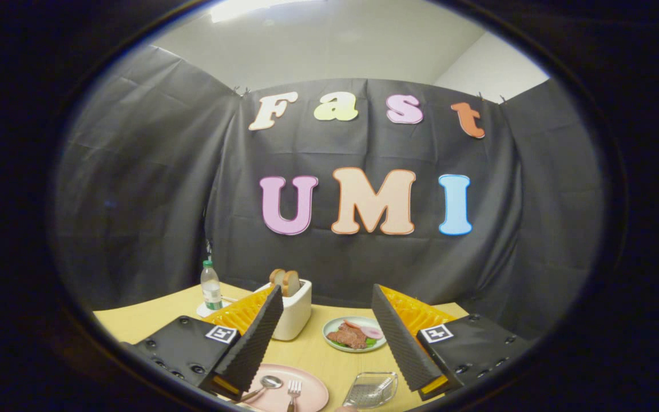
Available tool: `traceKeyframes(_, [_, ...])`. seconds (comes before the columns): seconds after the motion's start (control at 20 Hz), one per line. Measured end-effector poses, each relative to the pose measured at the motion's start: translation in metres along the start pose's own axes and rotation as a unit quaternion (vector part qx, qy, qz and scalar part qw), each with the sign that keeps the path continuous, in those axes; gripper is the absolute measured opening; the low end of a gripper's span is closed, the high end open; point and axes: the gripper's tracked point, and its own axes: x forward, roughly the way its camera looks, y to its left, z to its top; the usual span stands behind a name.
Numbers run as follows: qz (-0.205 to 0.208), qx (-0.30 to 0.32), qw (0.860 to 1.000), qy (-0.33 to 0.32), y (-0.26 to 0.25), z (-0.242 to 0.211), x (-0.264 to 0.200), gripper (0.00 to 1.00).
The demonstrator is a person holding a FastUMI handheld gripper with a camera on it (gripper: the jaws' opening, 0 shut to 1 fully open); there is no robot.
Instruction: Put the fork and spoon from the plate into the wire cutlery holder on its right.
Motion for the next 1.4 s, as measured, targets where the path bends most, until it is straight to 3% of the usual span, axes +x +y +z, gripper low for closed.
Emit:
traceKeyframes(0.75, [0.059,-0.021,0.989,0.131,0.032,-0.098,0.0,1.0])
traceKeyframes(1.4, [0.101,-0.037,0.955,0.276,0.056,-0.211,-0.019,1.0])
